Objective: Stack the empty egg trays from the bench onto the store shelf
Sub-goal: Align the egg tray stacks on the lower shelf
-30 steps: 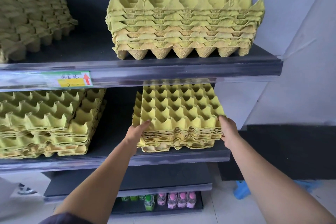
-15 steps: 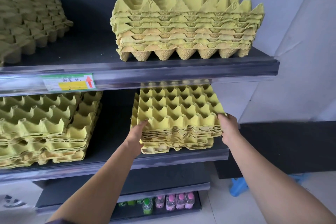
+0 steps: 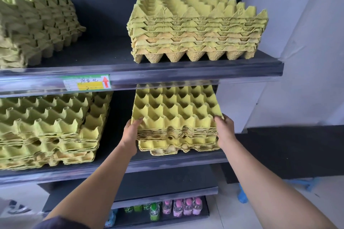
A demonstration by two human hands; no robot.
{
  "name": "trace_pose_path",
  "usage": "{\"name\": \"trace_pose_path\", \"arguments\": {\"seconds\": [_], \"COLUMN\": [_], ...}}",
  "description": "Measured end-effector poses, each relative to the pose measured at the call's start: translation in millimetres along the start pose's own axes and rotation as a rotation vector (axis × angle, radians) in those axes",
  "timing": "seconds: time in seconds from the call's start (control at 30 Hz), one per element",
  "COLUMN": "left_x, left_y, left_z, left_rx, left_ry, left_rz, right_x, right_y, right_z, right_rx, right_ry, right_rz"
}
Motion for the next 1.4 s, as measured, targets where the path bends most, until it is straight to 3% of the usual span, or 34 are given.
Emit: {"name": "trace_pose_path", "arguments": {"seconds": [0.23, 0.5, 0.6, 0.97, 1.4], "left_x": [-11.1, 2.5, -1.7, -2.1, 15.8], "left_y": [-13.0, -29.3, -39.8, -44.8, -31.7], "left_z": [-7.2, -9.2, -12.2, -10.0, 30.9], "left_rx": [-0.064, -0.009, -0.061, -0.114, -0.022], "left_ry": [-0.003, -0.048, 0.006, 0.008, 0.024], "left_rz": [-0.042, -0.080, -0.064, -0.096, -0.084], "right_x": [17.7, 0.4, 4.7, -0.6, -30.6], "right_y": [16.3, 24.0, 37.2, 51.2, 35.6], "right_z": [-0.2, -5.4, 0.0, 1.8, -4.3], "right_rx": [0.064, 0.124, 0.204, 0.296, 0.238], "right_ry": [0.003, 0.039, -0.015, 0.045, 0.119], "right_rz": [0.120, 0.023, 0.076, 0.216, 0.088]}}
Point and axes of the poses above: each hand's wrist, its own z-axis away from the middle knuckle, its own x-axis out of the palm, y = z × x, the point moved 6 cm from there along -z, towards the middle knuckle, and after that the axes turned 8 degrees about y, right-handed, at the moved point
